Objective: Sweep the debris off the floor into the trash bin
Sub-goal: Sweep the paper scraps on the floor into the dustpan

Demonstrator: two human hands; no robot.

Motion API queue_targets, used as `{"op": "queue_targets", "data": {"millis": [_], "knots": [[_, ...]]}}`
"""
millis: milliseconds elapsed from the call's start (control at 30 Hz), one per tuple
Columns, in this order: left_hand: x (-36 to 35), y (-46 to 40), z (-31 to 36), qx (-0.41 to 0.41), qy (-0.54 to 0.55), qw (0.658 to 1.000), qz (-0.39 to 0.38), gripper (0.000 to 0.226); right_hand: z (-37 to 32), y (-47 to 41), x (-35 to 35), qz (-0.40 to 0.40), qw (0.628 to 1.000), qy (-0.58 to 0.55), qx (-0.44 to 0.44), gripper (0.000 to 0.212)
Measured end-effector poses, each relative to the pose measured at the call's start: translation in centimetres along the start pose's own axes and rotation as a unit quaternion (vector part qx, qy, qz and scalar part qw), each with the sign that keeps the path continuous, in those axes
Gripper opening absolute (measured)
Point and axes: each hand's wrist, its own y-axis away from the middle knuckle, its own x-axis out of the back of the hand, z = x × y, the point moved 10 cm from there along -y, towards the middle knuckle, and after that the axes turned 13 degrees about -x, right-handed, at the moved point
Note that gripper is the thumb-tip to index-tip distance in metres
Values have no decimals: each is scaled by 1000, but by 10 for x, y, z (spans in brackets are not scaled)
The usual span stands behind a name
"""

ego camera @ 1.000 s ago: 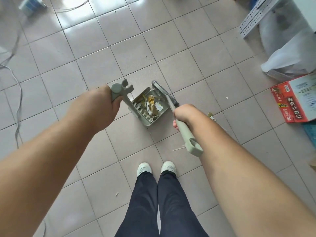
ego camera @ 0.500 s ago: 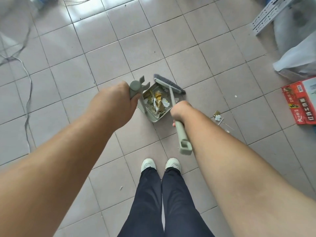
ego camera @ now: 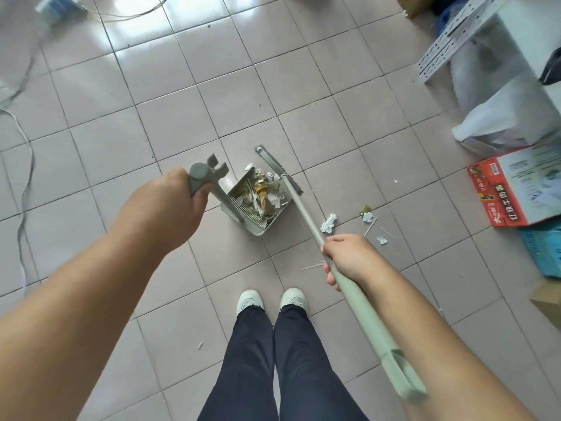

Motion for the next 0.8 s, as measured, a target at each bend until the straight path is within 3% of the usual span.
{"op": "queue_targets", "data": {"millis": [333,600,800], "knots": [[-1,41,-24,28,13,999,-16,33,-40,-68,-26,56,998,21,-5,20],[-13,46,-21,21,33,999,-9,31,-39,-51,-87,16,991,121,-51,33],[-10,57,-31,29,37,999,4,31,-16,-11,-63,-6,996,68,-55,13]]}}
